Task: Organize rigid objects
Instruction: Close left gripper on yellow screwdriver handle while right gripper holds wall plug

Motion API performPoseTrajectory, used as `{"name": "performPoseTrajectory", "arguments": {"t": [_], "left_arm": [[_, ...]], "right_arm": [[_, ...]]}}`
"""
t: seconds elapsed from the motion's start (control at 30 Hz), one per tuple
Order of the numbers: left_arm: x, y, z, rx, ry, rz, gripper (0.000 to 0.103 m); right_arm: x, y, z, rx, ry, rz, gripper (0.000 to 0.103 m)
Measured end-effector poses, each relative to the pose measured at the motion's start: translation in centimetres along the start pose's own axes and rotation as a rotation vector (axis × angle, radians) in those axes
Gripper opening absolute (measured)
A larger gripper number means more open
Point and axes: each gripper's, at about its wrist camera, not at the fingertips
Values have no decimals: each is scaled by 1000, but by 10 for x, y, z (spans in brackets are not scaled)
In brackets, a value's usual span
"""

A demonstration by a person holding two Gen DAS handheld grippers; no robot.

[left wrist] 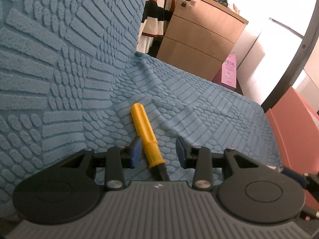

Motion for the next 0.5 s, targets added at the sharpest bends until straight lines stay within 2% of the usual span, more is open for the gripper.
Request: {"name": "performPoseTrajectory", "arguments": {"t": [0.1, 0.17, 0.27, 0.33, 0.43, 0.47, 0.5], "left_arm": [[3, 0, -4, -9, 7, -10, 40], [6, -1, -10, -45, 15, -33, 40], [7, -2, -12, -57, 22, -38, 39], [8, -2, -13, -61, 29, -50, 39], [10, -2, -14, -63, 43, -57, 38], [10, -2, -14, -61, 52, -56, 30], [10, -2, -14, -57, 63, -58, 28]], "right_arm": [[-2, 0, 1, 13, 6, 0, 35], [1, -1, 3, 27, -12, -24, 36], [8, -2, 4, 32, -23, -88, 43], [13, -4, 3, 30, -47, -118, 59], [19, -7, -2, 11, -45, -171, 61], [24, -8, -5, -10, -30, -218, 61], [29, -10, -9, -35, -10, -271, 61]]}}
Point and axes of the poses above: each gripper's, at about its wrist camera, not at the fingertips, and z roughly against the way its jaws point, x to its right, y to its top, and after that the axes turned 11 degrees about x, right-handed
